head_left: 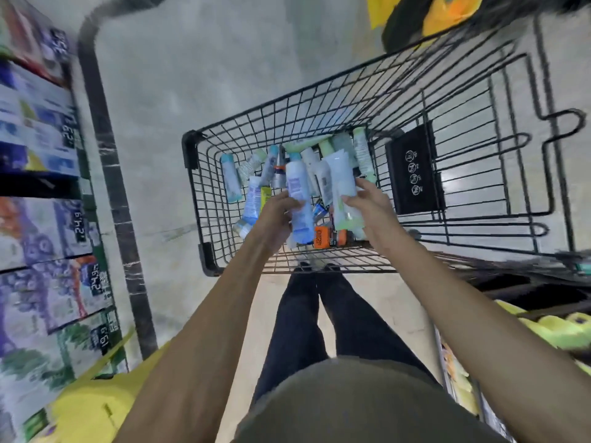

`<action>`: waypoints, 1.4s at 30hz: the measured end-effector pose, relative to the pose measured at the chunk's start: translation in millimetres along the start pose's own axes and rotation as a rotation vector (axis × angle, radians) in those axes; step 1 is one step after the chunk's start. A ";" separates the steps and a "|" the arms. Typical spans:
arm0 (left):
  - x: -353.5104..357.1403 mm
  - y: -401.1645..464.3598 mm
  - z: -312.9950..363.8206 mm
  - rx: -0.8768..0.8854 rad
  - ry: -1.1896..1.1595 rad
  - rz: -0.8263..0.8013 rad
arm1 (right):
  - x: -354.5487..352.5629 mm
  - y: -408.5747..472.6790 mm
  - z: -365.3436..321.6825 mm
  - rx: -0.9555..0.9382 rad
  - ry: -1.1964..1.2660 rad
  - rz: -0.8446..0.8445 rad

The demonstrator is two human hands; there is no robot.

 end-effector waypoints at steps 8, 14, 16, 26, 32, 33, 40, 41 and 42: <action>40.2 -88.4 42.5 0.161 0.263 -0.027 | -26.9 -87.5 -58.5 -0.183 0.058 0.026; 69.1 -127.9 61.9 0.203 0.296 -0.120 | -47.8 -142.0 -83.4 -0.340 0.079 0.098; 73.8 -134.3 64.2 0.212 0.283 -0.157 | -53.8 -156.1 -85.0 -0.374 0.128 0.127; 63.4 -182.9 53.7 0.212 0.372 -0.301 | -64.9 -226.4 -37.5 -0.380 0.234 0.356; 69.0 -214.2 40.4 0.261 0.511 -0.358 | -80.2 -282.2 13.1 -0.434 0.354 0.445; 72.2 -220.4 38.5 0.287 0.530 -0.360 | -85.3 -292.1 22.6 -0.437 0.378 0.463; 116.0 -265.8 2.5 0.424 0.615 -0.483 | -139.3 -388.0 94.5 -0.508 0.552 0.742; 123.6 -272.9 -8.9 0.426 0.620 -0.506 | -145.3 -403.9 107.7 -0.520 0.606 0.761; 131.5 -279.5 -21.6 0.424 0.630 -0.526 | -151.0 -419.8 120.6 -0.535 0.660 0.775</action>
Point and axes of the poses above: each hand's wrist, its own y-axis towards the middle knuckle, its own x-axis out of the palm, z = x × y, the point moved 10 cm from there along y, towards the middle knuckle, and after that the axes turned 7 degrees about -y, right-handed, at the moved point
